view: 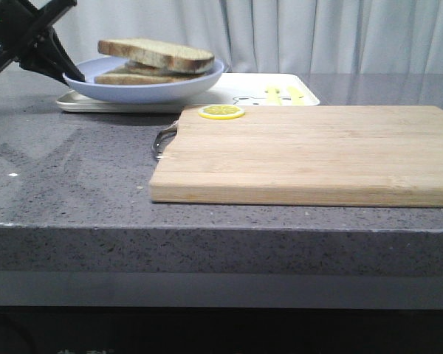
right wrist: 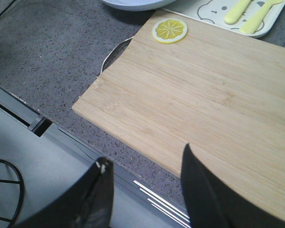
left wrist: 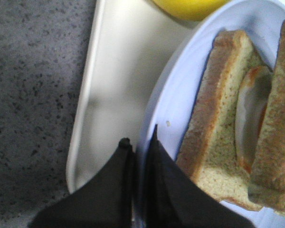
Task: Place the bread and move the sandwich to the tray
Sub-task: 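Grip the plate rim with the left gripper and slide it onto the white tray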
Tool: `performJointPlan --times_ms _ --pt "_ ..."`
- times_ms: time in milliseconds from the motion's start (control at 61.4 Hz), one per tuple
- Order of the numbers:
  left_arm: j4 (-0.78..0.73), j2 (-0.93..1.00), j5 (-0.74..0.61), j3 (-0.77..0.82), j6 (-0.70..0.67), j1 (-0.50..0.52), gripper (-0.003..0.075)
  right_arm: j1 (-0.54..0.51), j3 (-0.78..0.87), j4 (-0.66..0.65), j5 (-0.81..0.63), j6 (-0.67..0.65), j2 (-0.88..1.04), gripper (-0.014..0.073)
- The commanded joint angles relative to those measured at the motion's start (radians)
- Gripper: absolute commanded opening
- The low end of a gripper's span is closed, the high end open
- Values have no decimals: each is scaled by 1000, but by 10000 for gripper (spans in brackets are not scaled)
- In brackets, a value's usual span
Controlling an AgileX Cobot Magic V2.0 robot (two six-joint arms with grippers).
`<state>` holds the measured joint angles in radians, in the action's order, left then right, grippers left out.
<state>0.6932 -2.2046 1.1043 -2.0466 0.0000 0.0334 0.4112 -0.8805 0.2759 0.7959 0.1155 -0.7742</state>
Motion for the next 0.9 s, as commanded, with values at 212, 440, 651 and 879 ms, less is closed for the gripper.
performJointPlan --times_ms 212,440,651,879 --pt "65 55 -21 -68 -55 -16 38 -1 -27 8 -63 2 8 363" --pt "66 55 -29 -68 -53 -16 356 -1 -27 8 -63 2 8 363" --pt "58 115 16 -68 56 -14 365 -1 -27 8 -63 2 8 363" --pt "-82 308 18 -59 119 -38 365 -1 -27 8 -63 2 8 363"
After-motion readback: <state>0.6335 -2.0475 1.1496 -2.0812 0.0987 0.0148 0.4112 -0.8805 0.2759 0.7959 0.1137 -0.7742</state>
